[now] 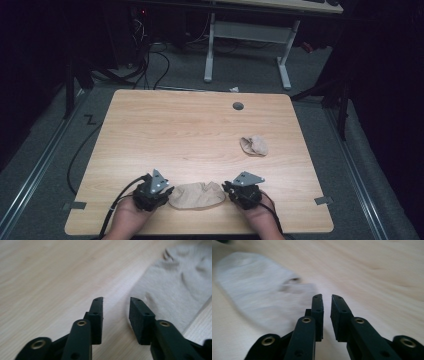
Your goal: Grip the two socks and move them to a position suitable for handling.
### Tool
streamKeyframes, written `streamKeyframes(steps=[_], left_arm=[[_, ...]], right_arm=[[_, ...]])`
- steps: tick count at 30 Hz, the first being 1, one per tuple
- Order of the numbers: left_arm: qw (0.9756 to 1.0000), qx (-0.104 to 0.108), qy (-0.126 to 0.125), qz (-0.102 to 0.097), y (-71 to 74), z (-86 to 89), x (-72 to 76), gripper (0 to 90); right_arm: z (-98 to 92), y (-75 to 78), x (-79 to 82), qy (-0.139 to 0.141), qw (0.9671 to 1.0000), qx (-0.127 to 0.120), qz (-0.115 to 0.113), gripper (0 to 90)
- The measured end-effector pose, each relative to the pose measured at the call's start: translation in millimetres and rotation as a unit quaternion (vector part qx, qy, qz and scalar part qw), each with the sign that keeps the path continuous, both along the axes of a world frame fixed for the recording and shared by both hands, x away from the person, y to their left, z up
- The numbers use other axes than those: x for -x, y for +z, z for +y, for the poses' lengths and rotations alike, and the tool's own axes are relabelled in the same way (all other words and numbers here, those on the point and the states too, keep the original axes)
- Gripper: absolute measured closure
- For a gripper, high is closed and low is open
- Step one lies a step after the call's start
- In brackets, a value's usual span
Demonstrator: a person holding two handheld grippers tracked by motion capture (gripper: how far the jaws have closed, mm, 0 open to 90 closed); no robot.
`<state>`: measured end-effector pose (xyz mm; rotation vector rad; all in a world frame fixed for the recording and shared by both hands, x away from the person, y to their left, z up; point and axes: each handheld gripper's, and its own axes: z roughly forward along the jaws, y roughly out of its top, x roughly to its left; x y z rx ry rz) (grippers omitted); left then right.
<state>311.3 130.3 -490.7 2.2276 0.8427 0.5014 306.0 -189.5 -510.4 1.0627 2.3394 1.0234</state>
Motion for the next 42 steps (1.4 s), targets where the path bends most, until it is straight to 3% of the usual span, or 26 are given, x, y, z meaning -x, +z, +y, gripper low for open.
streamKeyframes(steps=[3,6,8,12,15,18,21,23,26,32,36,42], left_arm=[[0.999,0.034,0.028,-0.012,3.2,31.1,0.0,61.0],[0.9973,0.051,0.053,0.004,-2.2,48.0,-7.4,60.6],[0.9959,0.066,0.062,0.01,-4.4,53.0,-12.7,60.4],[0.9969,0.054,0.056,0.002,-4.5,52.6,-14.5,60.5],[0.9976,0.048,0.05,-0.007,-4.2,50.5,-13.5,61.4],[0.9973,0.045,0.057,-0.011,-5.2,47.7,-13.2,61.9],[0.9978,0.042,0.05,-0.011,-5.6,43.3,-12.0,61.6],[0.9982,0.038,0.045,-0.013,-5.6,41.4,-11.4,61.2],[0.9982,0.04,0.044,-0.011,-6.0,39.8,-11.7,61.1],[0.9987,0.032,0.038,-0.009,-6.9,36.3,-9.9,60.9],[0.9989,0.032,0.032,-0.009,-7.5,32.4,-8.3,60.9],[0.9997,0.021,0.009,0.003,-12.1,19.7,-5.9,63.2]], right_arm=[[-19.6,3.2,-14.8,-0.052,0.9985,0.007,-0.013,74.9],[-41.6,7.8,-40.8,-0.115,0.9932,-0.007,-0.017,71.7],[-52.2,12.2,-55.9,-0.143,0.9894,-0.01,-0.022,72.3],[-72.9,20.3,-92.0,-0.2,0.9796,-0.002,-0.025,89.0],[-82.8,18.8,-114.9,-0.223,0.9747,0.016,-0.012,90.0],[-87.1,6.6,-132.9,-0.235,0.9709,0.044,0.012,89.9],[-80.7,-6.6,-135.2,-0.217,0.9732,0.069,0.031,90.0],[-77.5,-7.2,-129.8,-0.21,0.9757,0.054,0.033,90.0],[-66.2,-6.6,-118.8,-0.188,0.9798,0.059,0.036,89.8],[-29.6,-9.8,-86.7,-0.131,0.9902,0.041,0.026,88.0],[-4.0,-10.1,-69.7,-0.097,0.9942,0.038,0.026,86.6],[26.8,-11.1,-58.9,-0.053,0.9976,0.043,0.017,85.5]])
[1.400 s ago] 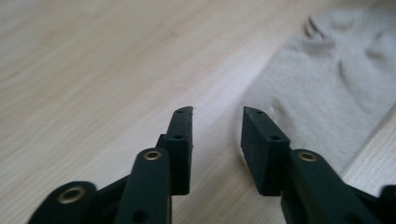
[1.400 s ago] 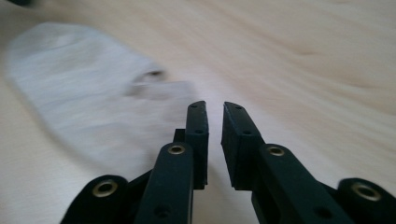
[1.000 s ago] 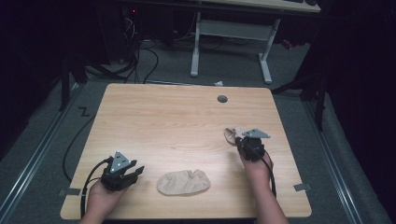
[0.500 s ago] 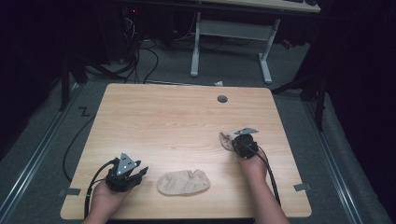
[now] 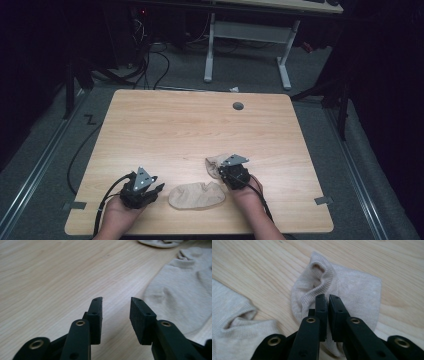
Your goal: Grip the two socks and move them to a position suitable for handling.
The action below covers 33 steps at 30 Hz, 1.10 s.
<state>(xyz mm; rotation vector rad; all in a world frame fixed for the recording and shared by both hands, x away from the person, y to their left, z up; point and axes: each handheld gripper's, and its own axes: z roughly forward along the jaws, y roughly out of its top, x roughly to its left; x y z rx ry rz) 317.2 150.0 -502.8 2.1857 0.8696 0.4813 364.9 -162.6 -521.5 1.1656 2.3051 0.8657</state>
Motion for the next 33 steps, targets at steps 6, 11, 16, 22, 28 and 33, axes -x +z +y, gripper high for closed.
streamKeyframes(steps=[6,11,16,22,28,33], left_arm=[[0.999,-0.011,-0.043,0.0,-1.2,-24.9,9.4,67.2],[0.998,-0.023,-0.059,0.0,-3.3,-32.6,13.3,66.0],[0.9989,-0.009,-0.047,0.006,-3.2,-26.1,9.0,65.3],[0.9993,-0.003,-0.037,0.008,-2.3,-19.8,6.4,65.3],[0.9994,-0.001,-0.033,0.008,-2.5,-18.1,5.8,64.5],[0.9996,0.002,-0.027,0.005,-1.3,-15.2,5.0,63.2]], right_arm=[[-7.1,12.4,6.4,0.005,0.9995,-0.011,-0.028,80.9],[-29.6,12.2,11.9,-0.01,0.9995,-0.004,-0.03,74.9],[-39.4,3.3,6.1,-0.031,0.9994,-0.003,-0.014,75.8],[-28.5,1.9,10.5,-0.006,0.9999,-0.008,-0.002,77.1],[-0.4,0.2,13.2,0.037,0.9992,-0.015,0.003,75.7],[10.3,12.8,13.8,0.042,0.9984,-0.022,-0.031,68.3]])
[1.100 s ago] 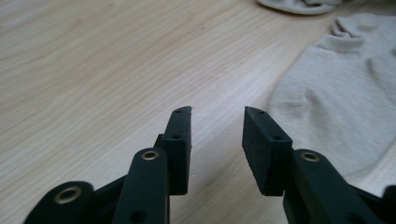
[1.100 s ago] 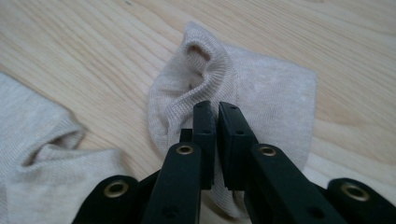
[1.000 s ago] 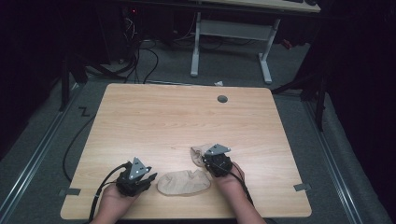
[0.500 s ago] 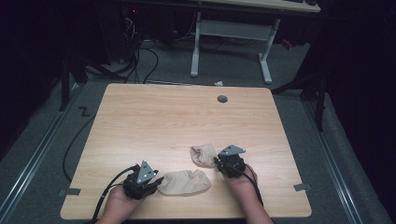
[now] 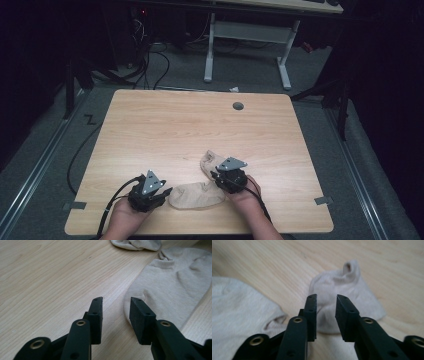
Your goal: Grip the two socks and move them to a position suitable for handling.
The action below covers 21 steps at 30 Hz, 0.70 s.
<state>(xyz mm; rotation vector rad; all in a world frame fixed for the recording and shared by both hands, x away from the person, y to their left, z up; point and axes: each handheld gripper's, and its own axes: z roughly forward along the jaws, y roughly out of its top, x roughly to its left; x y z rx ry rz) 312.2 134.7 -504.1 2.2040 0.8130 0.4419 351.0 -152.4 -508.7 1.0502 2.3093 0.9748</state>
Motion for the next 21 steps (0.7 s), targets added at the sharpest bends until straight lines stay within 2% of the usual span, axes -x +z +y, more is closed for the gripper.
streamKeyframes(steps=[2,5,7,9,12,13,21], left_arm=[[1.0,0.003,0.003,0.002,-0.8,0.7,-1.0,62.3],[1.0,0.002,0.004,0.004,-1.1,1.2,-1.7,61.4],[1.0,0.004,0.005,0.003,-0.8,1.6,-1.4,61.4],[1.0,0.003,0.005,0.003,-0.4,2.3,-1.2,61.4],[1.0,0.003,0.006,0.003,-0.6,2.8,-1.4,61.4],[1.0,0.003,0.006,0.002,-0.5,2.7,-1.3,61.4],[1.0,0.004,0.007,0.001,-0.4,0.7,-2.0,61.1]], right_arm=[[1.6,0.4,-2.8,-0.005,1.0,-0.001,-0.003,62.2],[5.7,-4.9,-10.6,-0.001,0.9999,0.01,0.013,54.3],[8.2,-10.6,-13.0,0.002,0.9994,0.019,0.029,53.6],[10.1,-14.5,-13.5,0.006,0.9991,0.031,0.029,57.9],[10.4,-12.2,-12.8,0.0,0.9991,0.028,0.031,78.4],[10.0,-11.6,-12.7,-0.001,0.9992,0.026,0.029,80.4],[6.6,6.0,-2.0,0.003,0.9996,-0.028,0.009,81.0]])
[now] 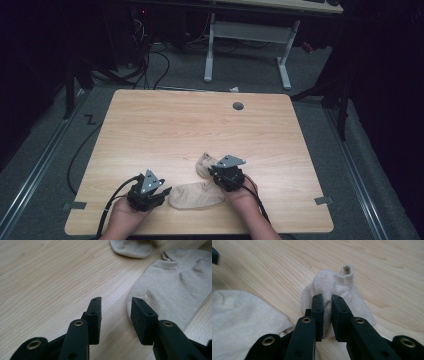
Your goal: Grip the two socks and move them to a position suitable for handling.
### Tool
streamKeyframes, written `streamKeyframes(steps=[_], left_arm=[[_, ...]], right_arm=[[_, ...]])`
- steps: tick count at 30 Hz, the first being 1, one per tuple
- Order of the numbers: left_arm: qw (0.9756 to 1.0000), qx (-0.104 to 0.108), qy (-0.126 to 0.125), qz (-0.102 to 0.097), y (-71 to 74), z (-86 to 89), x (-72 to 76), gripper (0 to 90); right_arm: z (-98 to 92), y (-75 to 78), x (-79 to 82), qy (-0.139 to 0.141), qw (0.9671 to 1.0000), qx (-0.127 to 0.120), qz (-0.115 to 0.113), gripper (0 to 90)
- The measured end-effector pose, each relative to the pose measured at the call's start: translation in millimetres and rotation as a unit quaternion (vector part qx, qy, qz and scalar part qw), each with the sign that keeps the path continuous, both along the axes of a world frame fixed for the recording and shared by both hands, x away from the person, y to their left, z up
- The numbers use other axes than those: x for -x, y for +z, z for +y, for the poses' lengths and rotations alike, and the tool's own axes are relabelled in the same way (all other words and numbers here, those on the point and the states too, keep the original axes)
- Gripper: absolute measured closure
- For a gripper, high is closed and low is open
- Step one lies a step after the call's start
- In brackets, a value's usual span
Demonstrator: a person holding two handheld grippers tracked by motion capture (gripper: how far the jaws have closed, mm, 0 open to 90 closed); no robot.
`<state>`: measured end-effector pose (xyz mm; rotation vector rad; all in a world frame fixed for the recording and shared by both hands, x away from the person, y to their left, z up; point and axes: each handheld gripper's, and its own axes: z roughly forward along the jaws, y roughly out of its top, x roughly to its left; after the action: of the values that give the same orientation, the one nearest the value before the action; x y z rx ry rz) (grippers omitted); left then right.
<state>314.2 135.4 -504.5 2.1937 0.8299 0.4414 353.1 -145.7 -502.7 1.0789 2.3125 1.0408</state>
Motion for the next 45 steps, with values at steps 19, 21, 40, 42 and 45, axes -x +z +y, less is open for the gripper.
streamKeyframes(steps=[19,21,40,42,45], left_arm=[[0.9967,0.03,-0.044,0.061,-3.3,-103.1,-67.6,80.4],[0.9964,0.004,-0.049,0.069,-8.6,-110.1,-71.6,80.2],[0.9979,-0.046,-0.001,0.046,-13.4,-55.2,-71.0,82.4],[0.9978,-0.049,0.008,0.042,-13.3,-45.6,-69.9,82.4],[0.998,-0.049,0.02,0.034,-14.5,-31.9,-66.6,82.2]], right_arm=[[-14.5,5.4,-8.0,-0.023,0.9979,-0.06,0.007,80.9],[-17.8,5.5,-9.3,-0.029,0.9972,-0.069,0.011,80.9],[-24.1,-0.5,-14.5,-0.042,0.9966,-0.07,0.014,79.6],[-21.3,-0.7,-13.8,-0.04,0.9965,-0.071,0.017,79.4],[-19.3,-2.4,-13.3,-0.036,0.9969,-0.066,0.02,78.9]])
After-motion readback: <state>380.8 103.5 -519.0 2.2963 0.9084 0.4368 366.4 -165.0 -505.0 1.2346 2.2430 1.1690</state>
